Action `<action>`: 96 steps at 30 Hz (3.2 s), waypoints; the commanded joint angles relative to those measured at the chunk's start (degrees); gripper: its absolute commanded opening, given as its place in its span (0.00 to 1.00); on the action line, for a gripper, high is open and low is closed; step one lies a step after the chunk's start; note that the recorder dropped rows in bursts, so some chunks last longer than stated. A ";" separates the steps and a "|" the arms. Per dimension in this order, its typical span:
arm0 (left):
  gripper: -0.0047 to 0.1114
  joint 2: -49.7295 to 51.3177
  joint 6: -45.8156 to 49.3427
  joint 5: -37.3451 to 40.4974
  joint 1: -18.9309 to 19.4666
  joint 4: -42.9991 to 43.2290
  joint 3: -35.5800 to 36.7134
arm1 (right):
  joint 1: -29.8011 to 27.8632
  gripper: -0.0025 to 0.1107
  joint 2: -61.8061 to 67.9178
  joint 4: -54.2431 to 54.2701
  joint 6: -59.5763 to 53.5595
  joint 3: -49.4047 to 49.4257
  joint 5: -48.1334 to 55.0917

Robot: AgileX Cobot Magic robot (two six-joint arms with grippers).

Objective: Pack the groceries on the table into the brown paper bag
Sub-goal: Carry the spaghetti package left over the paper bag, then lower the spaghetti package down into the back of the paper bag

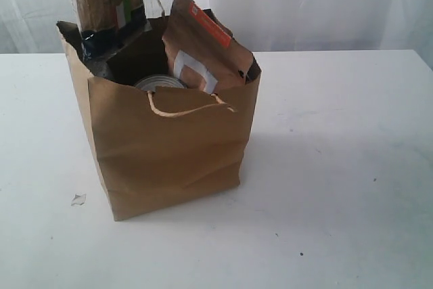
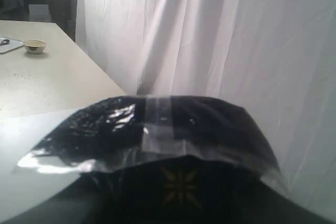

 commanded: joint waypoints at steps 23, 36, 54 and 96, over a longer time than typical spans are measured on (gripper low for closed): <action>0.04 -0.23 -0.10 0.04 -0.03 -0.30 0.23 | -1.88 0.02 8.16 -5.39 -0.77 -1.34 -10.61; 0.04 -0.23 -0.10 0.04 -0.03 -0.30 0.23 | -2.59 0.02 11.90 -5.39 -0.77 -1.34 -6.99; 0.04 -0.23 -0.10 0.04 -0.03 -0.30 0.23 | -2.59 0.02 12.18 -5.30 -0.65 11.12 -6.80; 0.04 -0.23 -0.10 0.04 -0.03 -0.30 0.23 | -0.63 0.02 9.61 -1.93 1.39 22.34 -15.10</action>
